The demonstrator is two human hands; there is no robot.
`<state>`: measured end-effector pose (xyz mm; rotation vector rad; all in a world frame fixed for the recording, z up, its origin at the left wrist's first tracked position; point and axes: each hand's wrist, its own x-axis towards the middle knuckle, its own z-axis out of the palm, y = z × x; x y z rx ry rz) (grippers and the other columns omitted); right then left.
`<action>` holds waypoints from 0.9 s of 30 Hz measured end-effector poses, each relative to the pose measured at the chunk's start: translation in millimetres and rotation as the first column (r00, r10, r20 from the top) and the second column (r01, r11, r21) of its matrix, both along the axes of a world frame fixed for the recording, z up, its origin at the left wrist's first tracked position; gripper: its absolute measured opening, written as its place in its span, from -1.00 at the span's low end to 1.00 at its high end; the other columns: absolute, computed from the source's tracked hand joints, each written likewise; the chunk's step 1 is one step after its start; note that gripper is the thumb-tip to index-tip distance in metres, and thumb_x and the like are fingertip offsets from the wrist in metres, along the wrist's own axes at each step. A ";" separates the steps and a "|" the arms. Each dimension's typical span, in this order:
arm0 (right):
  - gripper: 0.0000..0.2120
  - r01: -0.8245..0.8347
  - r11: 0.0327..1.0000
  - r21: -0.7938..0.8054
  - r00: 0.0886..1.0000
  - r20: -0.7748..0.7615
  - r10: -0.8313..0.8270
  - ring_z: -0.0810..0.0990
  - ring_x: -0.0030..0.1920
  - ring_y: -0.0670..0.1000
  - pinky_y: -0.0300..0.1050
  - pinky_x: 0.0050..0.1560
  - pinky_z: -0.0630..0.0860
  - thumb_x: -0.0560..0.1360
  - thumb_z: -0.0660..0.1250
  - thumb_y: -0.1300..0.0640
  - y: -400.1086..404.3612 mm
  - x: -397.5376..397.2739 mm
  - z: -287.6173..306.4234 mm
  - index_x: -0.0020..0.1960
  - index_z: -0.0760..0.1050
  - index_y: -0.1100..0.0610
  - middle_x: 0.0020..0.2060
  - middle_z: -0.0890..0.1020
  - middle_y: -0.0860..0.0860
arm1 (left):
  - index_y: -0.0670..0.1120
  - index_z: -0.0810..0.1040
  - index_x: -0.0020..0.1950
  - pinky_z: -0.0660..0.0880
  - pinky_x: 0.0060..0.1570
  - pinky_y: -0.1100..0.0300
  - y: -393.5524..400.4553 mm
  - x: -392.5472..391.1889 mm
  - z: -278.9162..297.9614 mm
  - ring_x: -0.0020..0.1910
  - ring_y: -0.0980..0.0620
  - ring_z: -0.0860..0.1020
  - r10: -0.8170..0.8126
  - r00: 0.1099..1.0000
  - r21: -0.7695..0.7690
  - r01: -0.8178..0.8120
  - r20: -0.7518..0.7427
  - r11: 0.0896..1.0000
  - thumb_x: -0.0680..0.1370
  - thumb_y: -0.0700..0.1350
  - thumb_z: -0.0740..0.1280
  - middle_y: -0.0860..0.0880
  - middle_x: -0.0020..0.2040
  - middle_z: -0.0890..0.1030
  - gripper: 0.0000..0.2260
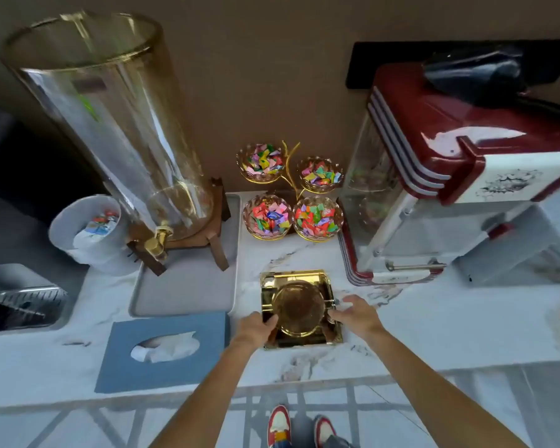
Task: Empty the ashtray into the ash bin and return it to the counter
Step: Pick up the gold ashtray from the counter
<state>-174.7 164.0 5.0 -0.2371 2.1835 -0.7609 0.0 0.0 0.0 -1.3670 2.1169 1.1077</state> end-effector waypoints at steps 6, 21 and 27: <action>-0.68 -0.075 0.984 0.163 0.997 -0.024 0.080 0.60 0.16 0.16 0.02 0.12 0.56 0.46 0.49 -0.09 -13.7 0.2 -16.3 0.02 0.51 0.11 0.07 0.65 0.13 | -0.09 0.44 0.15 0.63 -0.17 0.20 -7.4 -9.3 -11.3 -0.02 -0.05 0.59 0.030 0.999 0.133 -0.031 0.011 0.991 0.63 0.11 0.27 -0.13 0.08 0.57 -0.72; -0.63 -0.380 0.878 0.292 0.878 -0.186 0.442 0.63 0.10 0.11 -0.02 -0.02 0.57 0.54 0.33 -0.17 -36.2 -14.4 -33.4 0.12 0.33 0.08 0.02 0.57 0.04 | -0.04 0.45 0.04 0.60 0.04 0.15 -26.5 -38.4 -22.4 0.03 -0.06 0.62 0.037 0.996 0.069 -0.043 0.086 0.997 0.62 0.03 0.31 -0.12 0.07 0.63 -0.85; -0.62 -0.399 0.879 0.259 0.874 -0.181 0.450 0.61 0.15 0.14 -0.08 0.08 0.60 0.60 0.27 -0.01 -39.1 -10.7 -39.6 0.29 0.31 0.20 0.20 0.50 0.15 | -0.02 0.45 0.01 0.51 -0.36 0.32 -26.2 -40.2 -25.1 -0.30 0.06 0.55 0.033 0.997 0.051 -0.036 0.065 0.998 0.64 0.02 0.29 0.01 -0.22 0.50 -0.87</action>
